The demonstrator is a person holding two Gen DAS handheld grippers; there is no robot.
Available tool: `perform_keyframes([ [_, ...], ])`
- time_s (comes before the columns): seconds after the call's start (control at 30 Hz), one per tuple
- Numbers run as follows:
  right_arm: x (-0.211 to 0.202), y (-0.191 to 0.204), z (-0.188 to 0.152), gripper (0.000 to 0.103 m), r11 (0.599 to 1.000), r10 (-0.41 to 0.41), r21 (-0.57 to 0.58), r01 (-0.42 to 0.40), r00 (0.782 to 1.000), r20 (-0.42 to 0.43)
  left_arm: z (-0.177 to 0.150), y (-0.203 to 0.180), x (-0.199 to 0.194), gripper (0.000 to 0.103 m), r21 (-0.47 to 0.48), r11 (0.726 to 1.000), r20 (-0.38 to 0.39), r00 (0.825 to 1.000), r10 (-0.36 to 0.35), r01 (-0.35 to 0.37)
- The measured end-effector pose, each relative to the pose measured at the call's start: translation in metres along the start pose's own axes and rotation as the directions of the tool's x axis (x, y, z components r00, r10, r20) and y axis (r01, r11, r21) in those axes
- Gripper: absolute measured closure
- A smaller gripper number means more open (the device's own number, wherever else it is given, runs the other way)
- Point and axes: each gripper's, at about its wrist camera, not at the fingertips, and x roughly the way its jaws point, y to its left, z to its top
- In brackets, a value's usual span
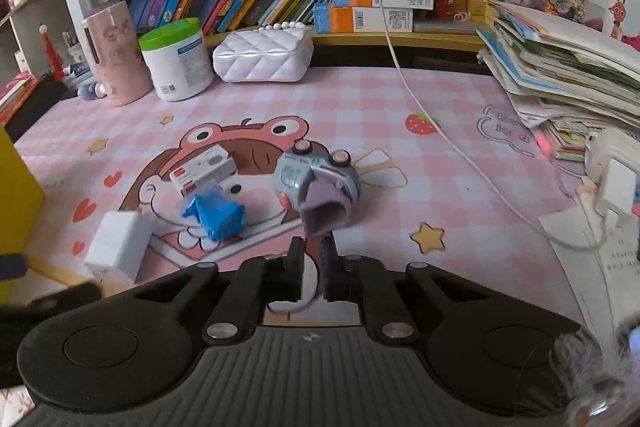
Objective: Organize objects
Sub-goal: 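Grasp the white charger with the left tool while the right tool lifts the car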
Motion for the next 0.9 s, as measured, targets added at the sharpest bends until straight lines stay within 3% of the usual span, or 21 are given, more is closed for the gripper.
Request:
perform_keyframes([
  [0.07, -0.001, -0.003, 0.002, 0.031, 1.000, -0.004, 0.001, 0.004, 1.000, 0.011, 0.002, -0.004, 0.003, 0.019, 0.004, 1.000, 0.000, 1.000, -0.007, 0.007],
  [0.1, -0.002, -0.004, 0.003, 0.026, 1.000, 0.001, 0.000, -0.001, 1.000, 0.024, 0.002, -0.005, 0.003, 0.019, 0.004, 1.000, 0.002, 1.000, -0.011, 0.011],
  [0.2, 0.004, -0.005, 0.010, 0.021, 0.999, 0.043, -0.016, -0.043, 0.998, 0.039, 0.002, -0.006, 0.001, 0.019, 0.003, 1.000, 0.007, 1.000, -0.015, 0.015],
  [0.5, 0.067, 0.002, 0.027, 0.023, 0.998, -0.005, -0.070, 0.004, 1.000, -0.011, -0.003, 0.016, -0.016, 0.019, -0.020, 0.999, 0.012, 0.999, 0.044, -0.043],
  [0.6, 0.075, 0.005, 0.026, 0.029, 0.992, -0.017, -0.123, 0.017, 1.000, 0.000, -0.003, 0.023, -0.017, 0.019, -0.038, 0.998, 0.011, 0.998, 0.059, -0.058],
  [0.67, 0.074, 0.004, 0.027, 0.045, 0.990, -0.003, -0.138, 0.005, 1.000, 0.011, -0.003, 0.023, -0.016, 0.019, -0.040, 0.998, 0.010, 0.998, 0.055, -0.055],
  [0.73, 0.069, 0.001, 0.028, 0.045, 0.991, -0.009, -0.130, 0.010, 1.000, 0.002, -0.001, 0.019, -0.012, 0.019, -0.036, 0.999, 0.014, 0.999, 0.042, -0.041],
  [0.9, 0.035, -0.013, 0.024, 0.045, 0.999, -0.012, -0.052, 0.013, 1.000, 0.012, 0.008, 0.005, 0.012, 0.044, -0.019, 1.000, -0.008, 1.000, 0.001, -0.001],
])
